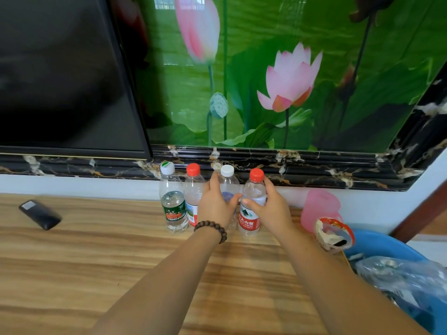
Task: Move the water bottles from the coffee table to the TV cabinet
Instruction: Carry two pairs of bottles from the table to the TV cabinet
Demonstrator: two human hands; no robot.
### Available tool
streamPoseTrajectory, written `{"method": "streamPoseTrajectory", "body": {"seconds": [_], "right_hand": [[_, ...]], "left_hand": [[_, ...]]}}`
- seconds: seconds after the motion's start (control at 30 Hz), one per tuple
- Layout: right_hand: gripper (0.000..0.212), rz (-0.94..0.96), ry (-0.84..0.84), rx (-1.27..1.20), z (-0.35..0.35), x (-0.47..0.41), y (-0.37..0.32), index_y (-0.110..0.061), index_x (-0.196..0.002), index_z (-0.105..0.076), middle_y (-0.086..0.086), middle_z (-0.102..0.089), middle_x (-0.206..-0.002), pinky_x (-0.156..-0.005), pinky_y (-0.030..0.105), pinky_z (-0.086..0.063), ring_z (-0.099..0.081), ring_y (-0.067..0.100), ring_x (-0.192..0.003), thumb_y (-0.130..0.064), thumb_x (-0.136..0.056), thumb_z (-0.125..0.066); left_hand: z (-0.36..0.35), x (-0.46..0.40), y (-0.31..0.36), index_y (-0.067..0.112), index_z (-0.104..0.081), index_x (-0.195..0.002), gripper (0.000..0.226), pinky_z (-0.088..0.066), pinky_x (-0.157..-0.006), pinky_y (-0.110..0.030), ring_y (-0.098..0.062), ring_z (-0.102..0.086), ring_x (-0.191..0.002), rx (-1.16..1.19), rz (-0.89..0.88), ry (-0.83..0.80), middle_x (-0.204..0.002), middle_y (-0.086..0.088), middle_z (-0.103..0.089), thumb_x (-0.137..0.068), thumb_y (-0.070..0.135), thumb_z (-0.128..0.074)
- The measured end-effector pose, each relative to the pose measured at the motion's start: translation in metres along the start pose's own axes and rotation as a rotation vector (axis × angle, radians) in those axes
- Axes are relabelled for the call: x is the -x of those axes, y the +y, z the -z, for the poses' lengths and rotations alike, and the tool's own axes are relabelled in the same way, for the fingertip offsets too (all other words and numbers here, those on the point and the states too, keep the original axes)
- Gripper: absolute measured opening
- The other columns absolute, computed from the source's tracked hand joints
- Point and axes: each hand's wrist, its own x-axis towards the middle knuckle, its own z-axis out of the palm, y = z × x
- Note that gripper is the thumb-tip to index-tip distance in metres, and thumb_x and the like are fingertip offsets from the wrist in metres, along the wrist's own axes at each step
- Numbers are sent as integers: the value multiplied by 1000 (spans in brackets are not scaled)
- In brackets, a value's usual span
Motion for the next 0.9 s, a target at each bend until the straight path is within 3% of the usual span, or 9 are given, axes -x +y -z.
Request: {"method": "streamPoseTrajectory", "body": {"seconds": [0.1, 0.2, 0.33, 0.5, 0.7, 0.9], "right_hand": [[99, -20, -10, 44, 4, 9, -3, -27, -149, -21, 5, -53, -141, -98, 48, -48, -52, 27, -126, -56, -69, -71], [81, -30, 9, 136, 18, 24, -11, -16, -150, -22, 11, -43, -148, -105, 41, -42, -45, 29, -133, -39, -85, -65], [62, -41, -46, 300, 47, 67, -42, -17, -147, -30, 9, -44, -148, -103, 36, -39, -46, 28, -132, -38, -94, -52], [53, -71, -154, 471, 87, 111, -98, -20, -145, -34, 12, -49, -142, -97, 40, -44, -51, 33, -124, -35, -96, -45], [54, -131, -274, 545, 139, 162, -185, -19, -146, -34, 11, -46, -145, -110, 43, -33, -37, 29, -137, -35, -96, -44], [55, -82, -363, 562, 180, 199, -270, -18, -146, -35, 7, -37, -153, -116, 39, -26, -29, 26, -142, -38, -96, -42]], "left_hand": [[6, 1, 6, 17, -17, -151, 83, -42, -95, -29, -22, -45, -128, -4, 0, -1, -149, -7, -36, -86, 37, -65], [18, 10, 13, 13, -16, -151, 80, -42, -100, -34, -25, -44, -130, -54, 17, -30, -152, -9, -32, -89, 39, -60], [49, 33, 26, 7, -30, -144, 69, -41, -104, -45, -28, -44, -129, -299, 55, -176, -146, -12, -40, -90, 46, -48], [111, 59, 69, 10, -20, -150, 71, -18, -118, -44, -23, -22, -144, -501, 108, -360, -156, -8, -25, -93, 49, -37], [201, 94, 141, 11, -17, -150, 72, -18, -118, -44, -21, -18, -146, -610, 166, -493, -158, -7, -22, -93, 51, -37], [285, 122, 207, 12, -16, -151, 71, -15, -119, -43, -22, -18, -146, -631, 230, -495, -158, -6, -22, -94, 50, -35]]}}
